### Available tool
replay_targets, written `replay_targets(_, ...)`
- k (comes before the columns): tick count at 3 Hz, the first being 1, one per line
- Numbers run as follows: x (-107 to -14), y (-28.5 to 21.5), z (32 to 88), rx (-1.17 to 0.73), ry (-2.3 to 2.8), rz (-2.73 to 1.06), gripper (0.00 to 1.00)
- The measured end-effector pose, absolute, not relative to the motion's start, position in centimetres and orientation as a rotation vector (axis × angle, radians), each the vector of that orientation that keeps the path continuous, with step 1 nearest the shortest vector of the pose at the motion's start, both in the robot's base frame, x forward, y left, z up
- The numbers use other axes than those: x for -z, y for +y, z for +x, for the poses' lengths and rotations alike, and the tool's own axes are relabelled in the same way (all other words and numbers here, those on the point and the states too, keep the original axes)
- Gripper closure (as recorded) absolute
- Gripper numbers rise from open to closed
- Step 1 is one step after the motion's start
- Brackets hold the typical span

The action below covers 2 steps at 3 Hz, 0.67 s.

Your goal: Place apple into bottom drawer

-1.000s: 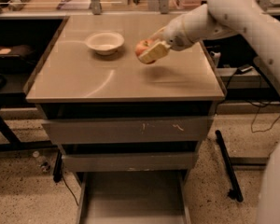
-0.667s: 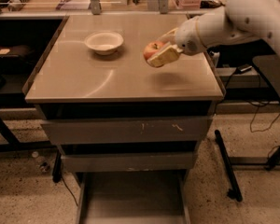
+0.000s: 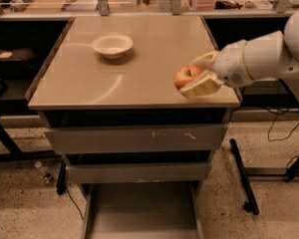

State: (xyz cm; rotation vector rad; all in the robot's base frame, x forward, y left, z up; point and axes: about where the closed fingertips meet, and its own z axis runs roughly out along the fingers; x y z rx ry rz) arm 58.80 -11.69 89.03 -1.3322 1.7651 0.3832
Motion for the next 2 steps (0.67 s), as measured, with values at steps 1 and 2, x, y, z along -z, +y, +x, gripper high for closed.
replay_targets(1,-88.0,-13.5,54.1,-0.314,1.779,-1.334,1.0)
replay_targets(2,-82.3,-13.9,46.2,-0.29,1.851,-1.303,1.0)
